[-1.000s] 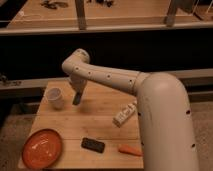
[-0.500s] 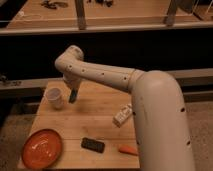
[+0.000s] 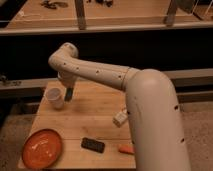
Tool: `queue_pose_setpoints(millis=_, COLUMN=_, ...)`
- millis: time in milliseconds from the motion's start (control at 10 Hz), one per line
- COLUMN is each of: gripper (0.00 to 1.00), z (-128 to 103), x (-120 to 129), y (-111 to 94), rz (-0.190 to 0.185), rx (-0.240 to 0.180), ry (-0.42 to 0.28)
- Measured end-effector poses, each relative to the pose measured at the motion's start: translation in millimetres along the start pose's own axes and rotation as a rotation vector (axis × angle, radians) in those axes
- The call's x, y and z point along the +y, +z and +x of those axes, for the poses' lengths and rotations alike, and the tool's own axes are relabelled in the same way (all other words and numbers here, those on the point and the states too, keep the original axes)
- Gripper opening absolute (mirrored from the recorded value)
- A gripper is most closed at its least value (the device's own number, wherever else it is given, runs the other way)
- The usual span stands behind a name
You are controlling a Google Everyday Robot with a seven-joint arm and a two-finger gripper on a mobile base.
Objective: Place the white sponge in the ceramic cup
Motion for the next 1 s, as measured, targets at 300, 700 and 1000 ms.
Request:
queue_pose_setpoints(millis=300, gripper=0.04, z=2, x=-14, y=-3, rz=0.008, rx=0.002, ry=-0.027)
queue_pose_setpoints(millis=700, gripper=0.05, z=8, x=-36, y=-7, rz=0.016, rx=0.012, ry=-0.064)
queue_pose_setpoints(millis=1000, gripper=0.1, z=11, x=-46, y=-8, rz=0.021, rx=0.014, ry=-0.083)
